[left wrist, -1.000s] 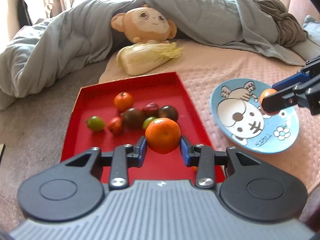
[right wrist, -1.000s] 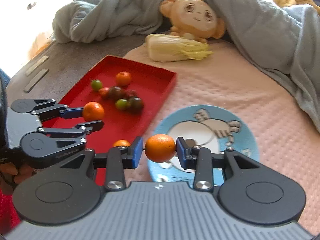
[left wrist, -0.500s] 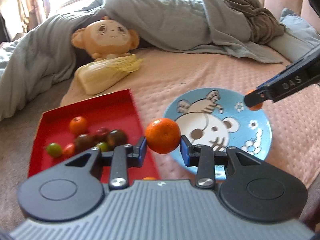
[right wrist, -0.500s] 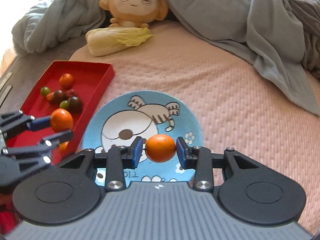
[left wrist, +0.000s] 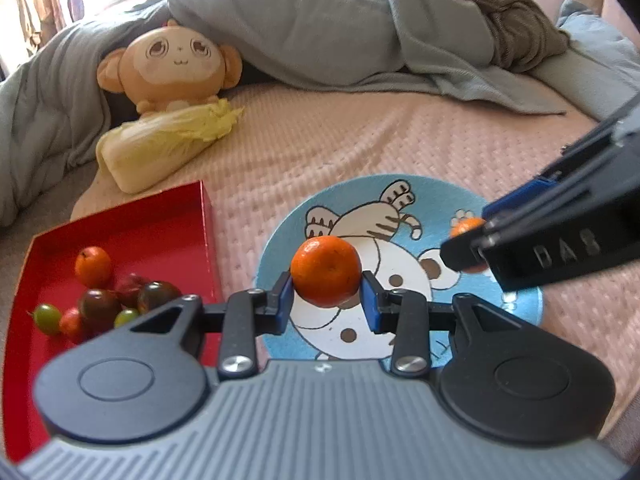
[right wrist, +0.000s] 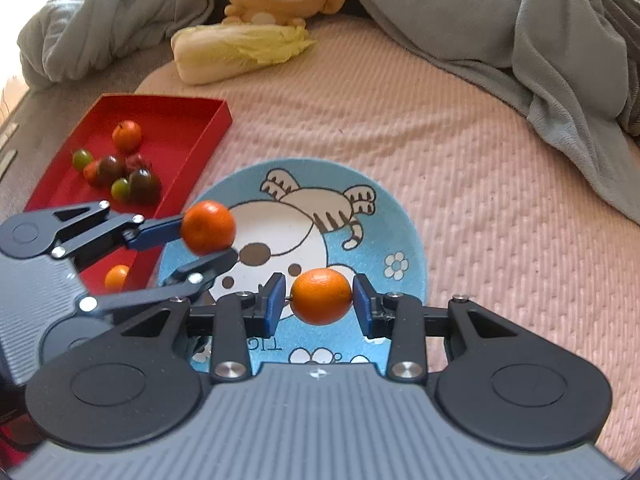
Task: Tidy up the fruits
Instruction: 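Carry both held tangerines over the blue tiger plate, then lower both tangerines onto the plate and open both grippers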
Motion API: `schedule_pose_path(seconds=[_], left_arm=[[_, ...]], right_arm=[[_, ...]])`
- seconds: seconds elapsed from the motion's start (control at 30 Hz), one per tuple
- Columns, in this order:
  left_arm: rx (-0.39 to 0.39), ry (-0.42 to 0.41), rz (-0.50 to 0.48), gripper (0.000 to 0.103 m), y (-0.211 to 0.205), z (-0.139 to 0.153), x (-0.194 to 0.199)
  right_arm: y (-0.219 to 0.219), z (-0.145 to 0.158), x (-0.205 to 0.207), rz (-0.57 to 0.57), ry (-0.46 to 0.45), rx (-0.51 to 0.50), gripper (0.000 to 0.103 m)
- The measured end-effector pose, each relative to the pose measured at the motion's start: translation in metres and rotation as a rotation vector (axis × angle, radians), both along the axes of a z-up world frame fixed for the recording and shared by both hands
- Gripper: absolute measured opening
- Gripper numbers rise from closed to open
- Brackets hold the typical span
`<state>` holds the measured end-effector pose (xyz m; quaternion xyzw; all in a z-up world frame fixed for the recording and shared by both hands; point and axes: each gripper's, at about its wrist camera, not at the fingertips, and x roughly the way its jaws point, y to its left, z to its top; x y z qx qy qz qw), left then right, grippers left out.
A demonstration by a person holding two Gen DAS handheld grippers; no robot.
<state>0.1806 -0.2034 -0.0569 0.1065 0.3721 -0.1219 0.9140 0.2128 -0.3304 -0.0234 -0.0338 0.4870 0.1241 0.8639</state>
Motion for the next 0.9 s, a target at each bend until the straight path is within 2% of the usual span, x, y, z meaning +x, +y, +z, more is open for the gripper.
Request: schedule_pose_path(seconds=[0.1, 0.4, 0.63, 0.77, 0.9], left_arm=[[0.004, 0.018, 0.013, 0.039, -0.002, -0.007, 0.009], [0.061, 0.006, -0.017, 0.04, -0.01, -0.012, 0.018], [0.049, 0.001, -0.034, 0.041, -0.013, -0.01, 0.013], [0.058, -0.027, -0.044, 0.057, -0.018, -0.007, 0.006], [0.069, -0.052, -0.066, 0.057, -0.023, -0.001, 0.0]], right_arm=[[0.005, -0.002, 0.002, 0.006, 0.003, -0.007, 0.042], [0.01, -0.005, 0.008, -0.005, 0.014, -0.017, 0.042], [0.006, -0.006, 0.01, -0.032, 0.005, -0.015, 0.043], [0.004, -0.004, 0.009, -0.052, -0.003, 0.0, 0.043], [0.002, -0.002, 0.009, -0.063, -0.013, 0.004, 0.043]])
